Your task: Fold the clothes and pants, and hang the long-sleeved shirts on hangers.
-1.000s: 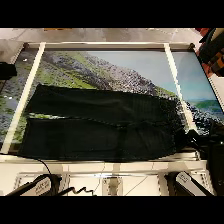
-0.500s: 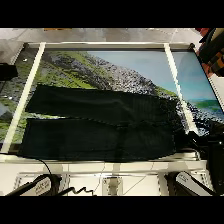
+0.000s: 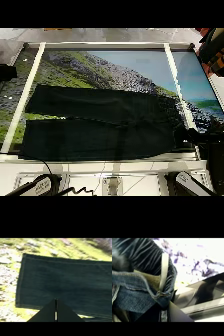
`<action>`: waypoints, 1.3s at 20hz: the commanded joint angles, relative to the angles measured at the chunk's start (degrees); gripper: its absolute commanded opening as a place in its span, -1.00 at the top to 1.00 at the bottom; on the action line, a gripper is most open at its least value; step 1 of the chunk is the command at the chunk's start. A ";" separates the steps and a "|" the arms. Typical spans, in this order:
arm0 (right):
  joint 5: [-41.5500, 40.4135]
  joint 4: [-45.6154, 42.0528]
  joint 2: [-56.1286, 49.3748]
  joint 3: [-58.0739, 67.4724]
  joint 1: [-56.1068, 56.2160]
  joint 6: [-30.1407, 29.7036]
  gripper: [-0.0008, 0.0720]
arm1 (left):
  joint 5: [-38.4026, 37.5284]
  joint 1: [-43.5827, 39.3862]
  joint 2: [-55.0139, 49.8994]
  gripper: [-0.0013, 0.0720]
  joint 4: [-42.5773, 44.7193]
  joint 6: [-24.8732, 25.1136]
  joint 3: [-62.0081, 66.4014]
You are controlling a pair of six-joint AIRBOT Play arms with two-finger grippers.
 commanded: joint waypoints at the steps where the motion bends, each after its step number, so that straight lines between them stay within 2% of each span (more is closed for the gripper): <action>1: -1.18 0.39 8.63 0.07 -0.02 1.84 0.86 | 0.87 0.20 -0.09 0.89 3.82 -0.46 -3.10; 3: 0.24 0.28 15.52 0.07 -0.02 4.15 0.86 | 0.90 0.52 -0.09 0.89 3.82 -4.26 -7.78; 6: 0.68 0.26 22.86 0.07 -0.02 4.15 0.86 | 0.90 0.81 -0.07 0.89 3.23 -10.19 -17.66; 8: 1.18 0.26 24.85 0.07 -0.02 4.17 0.86 | 0.35 0.83 0.44 0.89 2.95 -10.97 -24.48; 10: 3.69 0.22 25.03 0.04 -0.02 4.17 0.86 | -3.39 1.11 2.54 0.89 2.95 -11.02 -31.43; 11: 3.93 0.37 25.05 0.07 0.02 4.20 0.86 | -5.75 1.11 4.57 0.89 3.02 -10.93 -35.32; 15: 3.21 0.63 25.05 0.07 0.04 4.22 0.86 | -4.50 3.80 19.69 0.89 4.74 -12.20 -51.04; 19: 2.71 2.21 25.05 0.07 0.04 4.20 0.86 | -3.69 10.36 32.65 0.85 11.93 -13.97 -62.60; 20: 2.56 2.21 25.05 0.07 0.04 4.20 0.86 | -2.62 11.43 34.25 0.36 12.92 -13.97 -64.46; 21: 2.58 2.21 25.05 0.07 0.04 4.20 0.86 | -1.09 12.35 34.97 -0.24 13.60 -13.97 -65.85; 26: 3.39 2.21 25.05 0.07 0.04 4.20 0.86 | 6.95 23.06 30.77 -0.17 13.33 -14.36 -67.01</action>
